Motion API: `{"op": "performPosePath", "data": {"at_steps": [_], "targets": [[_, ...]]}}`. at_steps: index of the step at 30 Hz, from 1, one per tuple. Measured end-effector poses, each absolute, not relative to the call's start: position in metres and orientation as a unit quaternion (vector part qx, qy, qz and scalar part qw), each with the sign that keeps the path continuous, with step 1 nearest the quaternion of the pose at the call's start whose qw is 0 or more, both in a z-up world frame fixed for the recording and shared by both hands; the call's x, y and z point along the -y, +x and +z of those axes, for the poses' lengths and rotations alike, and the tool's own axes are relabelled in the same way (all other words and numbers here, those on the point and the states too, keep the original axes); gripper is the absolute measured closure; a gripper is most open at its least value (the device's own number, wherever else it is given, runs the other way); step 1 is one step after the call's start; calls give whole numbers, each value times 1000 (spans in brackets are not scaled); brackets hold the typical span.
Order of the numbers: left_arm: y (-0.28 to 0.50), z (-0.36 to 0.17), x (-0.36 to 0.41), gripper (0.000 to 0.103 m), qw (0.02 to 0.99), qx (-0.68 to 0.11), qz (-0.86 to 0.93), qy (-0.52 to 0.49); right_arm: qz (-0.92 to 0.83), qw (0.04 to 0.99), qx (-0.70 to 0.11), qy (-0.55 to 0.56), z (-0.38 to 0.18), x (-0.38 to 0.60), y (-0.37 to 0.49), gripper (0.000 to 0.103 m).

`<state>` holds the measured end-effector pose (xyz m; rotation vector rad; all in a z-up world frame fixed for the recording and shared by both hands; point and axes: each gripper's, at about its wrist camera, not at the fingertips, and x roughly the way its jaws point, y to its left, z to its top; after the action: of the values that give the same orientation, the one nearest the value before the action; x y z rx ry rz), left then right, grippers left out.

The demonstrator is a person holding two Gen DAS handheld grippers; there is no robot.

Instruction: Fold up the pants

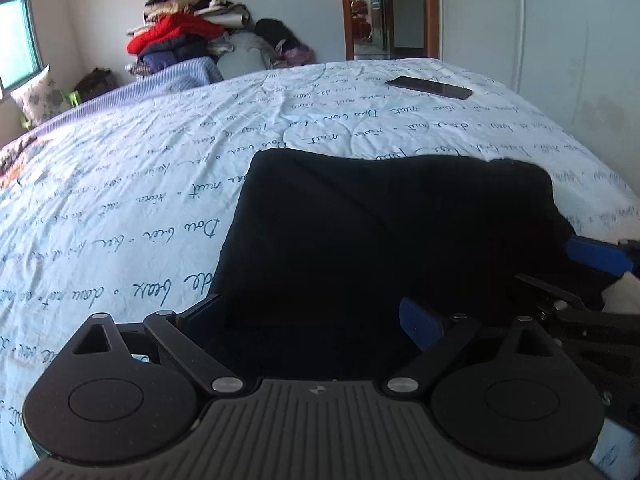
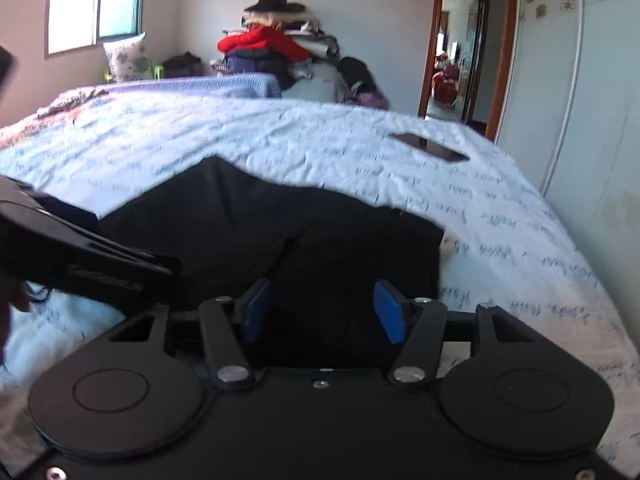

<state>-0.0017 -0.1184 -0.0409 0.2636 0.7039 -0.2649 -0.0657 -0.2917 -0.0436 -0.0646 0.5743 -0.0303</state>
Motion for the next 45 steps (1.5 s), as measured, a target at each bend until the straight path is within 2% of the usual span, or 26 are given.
{"op": "performPosePath", "data": {"at_steps": [7,11,16,21,37,45], "targets": [[0,-38,104,6,920,-357,-123,106,-32,964,-263,-11,-37,289,-75,43],[2,-41,101,4,917,-369,-119,95,-48,960,-272,-36,-51,282,-72,36],[-3,-40,97,3,917,-370,-116,89,-60,962,-265,-32,-41,276,-80,35],[-3,-42,92,0,916,-381,-108,66,-61,960,-270,-49,-51,273,-82,27],[-10,-40,89,0,915,-386,-102,58,-68,958,-274,-48,-44,265,-101,25],[-14,-40,87,0,914,-388,-104,56,-70,956,-279,-53,-48,262,-106,21]]}}
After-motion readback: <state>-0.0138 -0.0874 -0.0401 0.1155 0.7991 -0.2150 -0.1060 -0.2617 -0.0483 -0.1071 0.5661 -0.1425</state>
